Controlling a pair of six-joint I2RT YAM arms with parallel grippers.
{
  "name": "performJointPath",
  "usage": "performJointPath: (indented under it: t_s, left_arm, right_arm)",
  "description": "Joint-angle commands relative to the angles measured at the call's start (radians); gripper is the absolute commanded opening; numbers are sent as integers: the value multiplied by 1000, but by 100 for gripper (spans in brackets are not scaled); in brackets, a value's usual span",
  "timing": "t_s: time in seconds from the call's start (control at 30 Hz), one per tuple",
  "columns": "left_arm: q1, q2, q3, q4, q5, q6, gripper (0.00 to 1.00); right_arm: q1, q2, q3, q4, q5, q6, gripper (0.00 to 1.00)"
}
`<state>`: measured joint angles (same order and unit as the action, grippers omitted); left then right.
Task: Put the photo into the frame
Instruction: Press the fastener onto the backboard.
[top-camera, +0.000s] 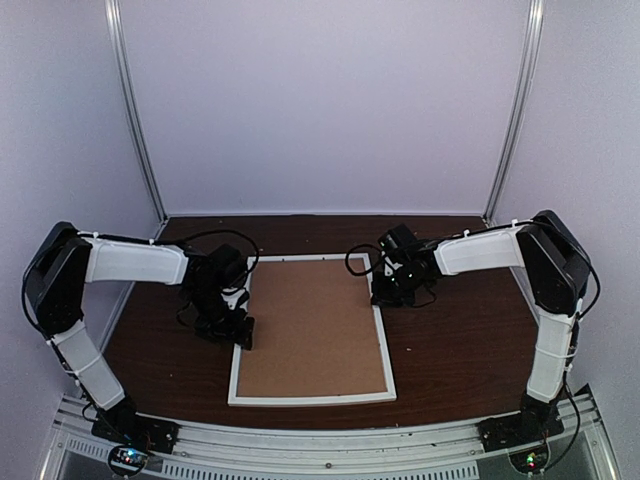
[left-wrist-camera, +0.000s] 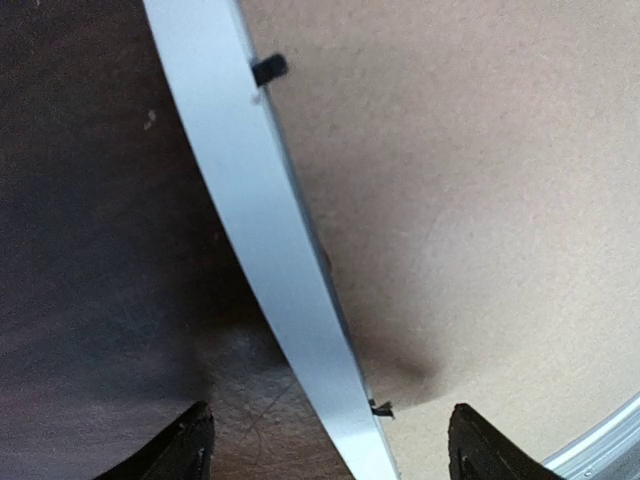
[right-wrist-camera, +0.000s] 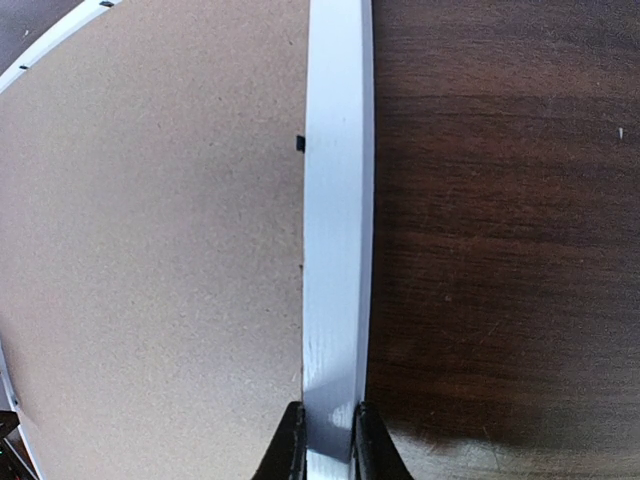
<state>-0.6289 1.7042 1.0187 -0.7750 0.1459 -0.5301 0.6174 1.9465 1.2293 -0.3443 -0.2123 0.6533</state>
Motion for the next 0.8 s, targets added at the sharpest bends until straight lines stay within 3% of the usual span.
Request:
performJointPath:
  t_s: [0.0, 0.3, 0.77]
  left_arm:
    - [6, -46, 42, 40, -9, 3, 81]
    - [96, 46, 107, 53, 10, 33, 71]
    - [129, 153, 150, 71, 27, 83, 36]
  right_arm:
    - [-2, 20, -16, -68, -11, 2, 0]
    - [-1, 27, -15, -72, -28, 2, 0]
    - [-1, 19, -10, -89, -25, 1, 2]
